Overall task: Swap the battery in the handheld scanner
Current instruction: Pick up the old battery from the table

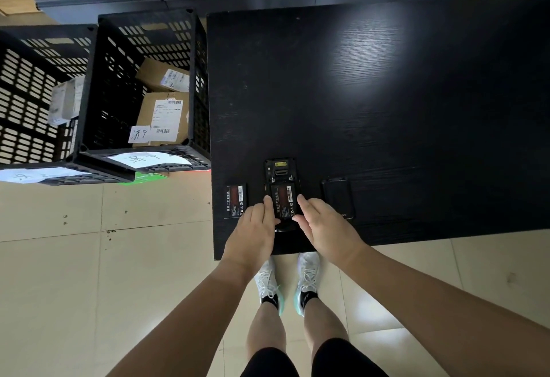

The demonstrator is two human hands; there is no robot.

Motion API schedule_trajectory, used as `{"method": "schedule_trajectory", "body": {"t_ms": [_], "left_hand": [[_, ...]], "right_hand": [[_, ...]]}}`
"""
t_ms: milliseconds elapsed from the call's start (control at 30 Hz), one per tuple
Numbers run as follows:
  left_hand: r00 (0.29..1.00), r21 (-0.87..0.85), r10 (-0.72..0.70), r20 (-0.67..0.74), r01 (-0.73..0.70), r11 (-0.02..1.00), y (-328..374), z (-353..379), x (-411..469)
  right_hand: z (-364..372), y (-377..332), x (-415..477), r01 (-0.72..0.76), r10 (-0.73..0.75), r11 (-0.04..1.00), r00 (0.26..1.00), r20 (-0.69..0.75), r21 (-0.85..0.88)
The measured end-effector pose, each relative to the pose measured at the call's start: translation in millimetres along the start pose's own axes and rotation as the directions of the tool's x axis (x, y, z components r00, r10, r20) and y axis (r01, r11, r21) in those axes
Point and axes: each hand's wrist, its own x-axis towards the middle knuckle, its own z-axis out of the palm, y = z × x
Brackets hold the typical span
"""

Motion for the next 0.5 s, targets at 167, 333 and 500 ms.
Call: {"method": "schedule_trajectory", "body": {"t_ms": [167,333,500], "left_hand": [[0.998,-0.067,-0.056,-0.036,0.053,0.996,5,2,-2],[0.987,-0.220,-0.156,-0.047,0.142,0.965,13,8,-8],[0.960,-0.371,-0.278,-0.012,0.254,0.893,21,8,-5]], "right_hand": [[1,-5,-3,-0.007,0.008,0.999,0.999,-0.038,0.042],[6,-13,-6,-0.142,0.148,0.978,0.989,-0.026,0.149],[9,-27,-8,-0.297,0.313,0.883,0.950,0.014,0.364]]}}
